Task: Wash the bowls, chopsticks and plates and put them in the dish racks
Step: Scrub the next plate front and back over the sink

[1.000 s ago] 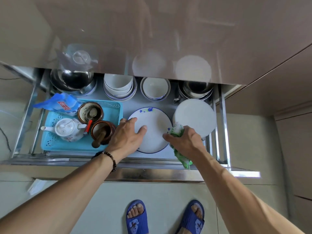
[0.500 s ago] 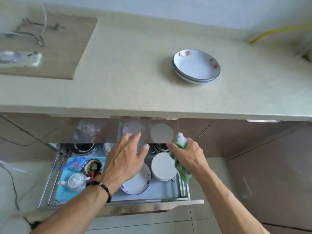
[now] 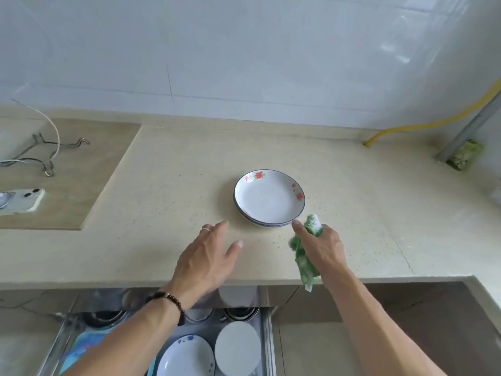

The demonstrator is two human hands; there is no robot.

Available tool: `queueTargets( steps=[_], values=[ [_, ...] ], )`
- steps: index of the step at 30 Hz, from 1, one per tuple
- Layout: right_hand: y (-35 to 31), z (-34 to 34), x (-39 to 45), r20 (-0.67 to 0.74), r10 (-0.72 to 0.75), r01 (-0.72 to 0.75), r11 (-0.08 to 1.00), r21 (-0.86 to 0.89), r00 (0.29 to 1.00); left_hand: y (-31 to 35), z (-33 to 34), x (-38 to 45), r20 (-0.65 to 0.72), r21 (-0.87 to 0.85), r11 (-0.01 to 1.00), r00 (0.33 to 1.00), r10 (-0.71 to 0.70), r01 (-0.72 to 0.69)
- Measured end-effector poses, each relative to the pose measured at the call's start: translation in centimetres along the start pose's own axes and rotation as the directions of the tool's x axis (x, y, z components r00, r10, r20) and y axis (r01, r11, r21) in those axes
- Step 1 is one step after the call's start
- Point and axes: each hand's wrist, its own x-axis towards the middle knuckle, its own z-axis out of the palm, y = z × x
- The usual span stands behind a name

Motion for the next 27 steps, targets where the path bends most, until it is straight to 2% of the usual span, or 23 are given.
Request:
queueTargets(
  steps=[6,10,14,20,23,27],
  values=[
    [-1.3,-2.4,10.5,0.001,0.032,-0.032,0.999,0.026,0.999,2.9,2.4,8.4,-0.026,-0.078,0.981,0.983,-0.182,0.18],
    [-1.2,-1.6,15.4,0.053,0.012,-0.01,0.999,-0.037,0.999,3.4,3.6,12.6,-0.066,-0.152,0.928,0.933,-0.353,0.34],
    [-1.4,-0.4,17.0,0.137,0.005,0.013,0.992,-0.129,0.991,2.9,4.1,15.0,-0.105,-0.161,0.91,0.91,-0.401,0.383],
    [-1.5,0.3,17.5,0.136,-0.001,0.036,0.966,-0.257,0.991,3.7,3.6,15.8,-0.182,-0.087,0.91,0.892,-0.415,0.405],
    [-1.3,0.2,17.7,0.149,0.01,0.019,0.981,-0.195,0.989,3.5,3.5,16.0,-0.19,-0.125,0.911,0.891,-0.411,0.394],
    [-1.1,0.1,17.7,0.174,0.078,-0.08,0.997,0.009,0.982,3.6,2.9,15.8,-0.146,-0.299,0.878,0.891,-0.43,0.374]
  ],
)
